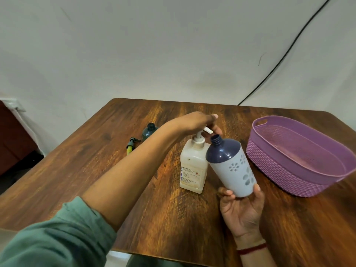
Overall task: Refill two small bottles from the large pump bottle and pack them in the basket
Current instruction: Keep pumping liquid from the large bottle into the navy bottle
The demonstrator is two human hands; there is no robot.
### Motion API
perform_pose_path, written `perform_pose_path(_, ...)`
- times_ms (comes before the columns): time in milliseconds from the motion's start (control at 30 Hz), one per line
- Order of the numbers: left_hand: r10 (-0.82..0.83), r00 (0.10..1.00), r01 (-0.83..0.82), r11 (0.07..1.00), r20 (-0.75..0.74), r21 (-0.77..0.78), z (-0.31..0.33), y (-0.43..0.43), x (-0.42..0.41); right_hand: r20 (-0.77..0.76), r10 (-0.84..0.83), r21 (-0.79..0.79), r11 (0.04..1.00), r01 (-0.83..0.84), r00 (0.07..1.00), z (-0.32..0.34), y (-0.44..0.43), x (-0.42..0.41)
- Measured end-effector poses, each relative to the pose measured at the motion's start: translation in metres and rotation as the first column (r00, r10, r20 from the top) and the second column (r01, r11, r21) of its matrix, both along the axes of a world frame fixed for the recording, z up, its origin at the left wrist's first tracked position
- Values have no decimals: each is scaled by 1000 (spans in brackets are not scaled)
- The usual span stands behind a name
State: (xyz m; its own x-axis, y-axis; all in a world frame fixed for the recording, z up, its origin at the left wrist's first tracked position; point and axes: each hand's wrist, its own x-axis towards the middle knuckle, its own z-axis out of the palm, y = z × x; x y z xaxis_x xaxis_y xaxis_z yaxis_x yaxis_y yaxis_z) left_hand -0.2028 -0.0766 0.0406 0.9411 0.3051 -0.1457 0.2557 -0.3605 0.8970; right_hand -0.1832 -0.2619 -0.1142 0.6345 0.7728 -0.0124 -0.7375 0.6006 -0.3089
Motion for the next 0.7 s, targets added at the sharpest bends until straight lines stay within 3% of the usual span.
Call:
perform_pose_path(167, 23, 999, -20, 997, 32, -69, -9, -7, 3, 21, 20, -22, 1000, -20, 1000, 0, 2, -1)
perform_pose_path(433, -7, 1000, 7, 1000, 10, 17, 3, -7, -4, 28, 3, -33, 999, -2, 1000, 3, 1, -2)
perform_pose_path(700, -36, 999, 38, 999, 40, -33, -2, -3, 2, 10, 5, -15, 1000, -5, 1000, -2, 4, 3)
